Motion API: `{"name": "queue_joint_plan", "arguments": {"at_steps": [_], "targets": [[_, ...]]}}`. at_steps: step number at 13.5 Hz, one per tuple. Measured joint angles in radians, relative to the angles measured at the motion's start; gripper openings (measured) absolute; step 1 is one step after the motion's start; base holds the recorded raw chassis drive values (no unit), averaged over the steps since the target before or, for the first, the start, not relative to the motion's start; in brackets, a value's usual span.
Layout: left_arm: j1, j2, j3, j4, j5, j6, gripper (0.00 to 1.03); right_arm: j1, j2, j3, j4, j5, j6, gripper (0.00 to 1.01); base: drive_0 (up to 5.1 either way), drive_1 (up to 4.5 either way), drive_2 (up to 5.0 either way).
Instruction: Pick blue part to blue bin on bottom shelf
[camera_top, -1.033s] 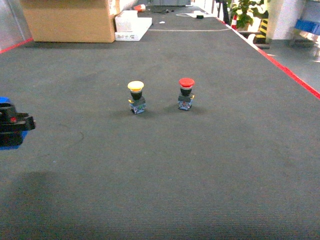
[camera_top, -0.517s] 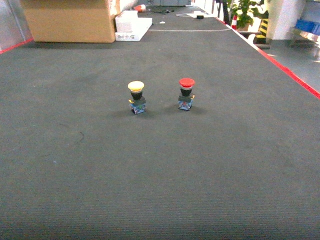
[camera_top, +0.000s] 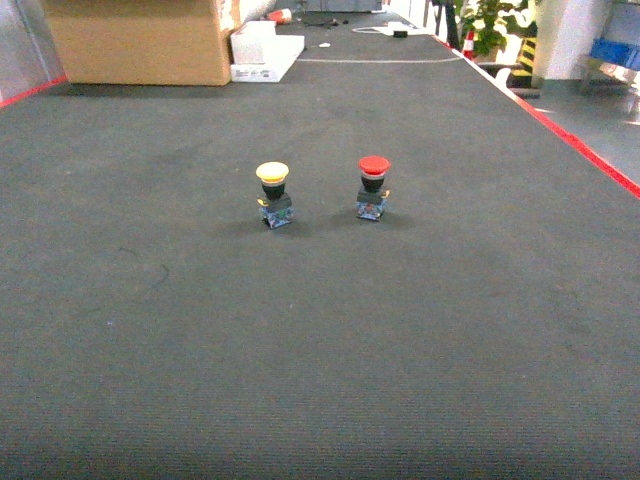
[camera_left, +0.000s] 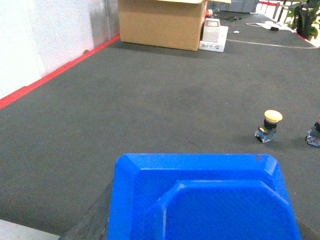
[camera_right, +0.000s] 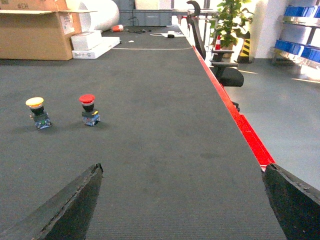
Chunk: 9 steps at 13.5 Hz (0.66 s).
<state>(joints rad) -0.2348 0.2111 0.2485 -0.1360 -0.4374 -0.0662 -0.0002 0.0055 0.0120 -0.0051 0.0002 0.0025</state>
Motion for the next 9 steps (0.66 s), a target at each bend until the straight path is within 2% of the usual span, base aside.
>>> {"name": "queue_joint_plan", "arguments": {"at_steps": [6, 7, 9], "targets": [[0.000, 0.001, 0.000, 0.001, 0.000, -0.005, 0.43, 0.000, 0.000, 0.000, -0.002, 0.000, 0.000, 0.98, 0.0, 0.00, 0.0], [0.000, 0.005, 0.000, -0.002, 0.000, -0.005, 0.43, 0.000, 0.000, 0.000, 0.003, 0.000, 0.000, 0.98, -0.1, -4.24, 4.1], [0.000, -0.004, 0.000, 0.002, 0.000, -0.005, 0.43, 0.000, 0.000, 0.000, 0.006, 0.000, 0.000, 0.98, 0.0, 0.00, 0.0]]}}
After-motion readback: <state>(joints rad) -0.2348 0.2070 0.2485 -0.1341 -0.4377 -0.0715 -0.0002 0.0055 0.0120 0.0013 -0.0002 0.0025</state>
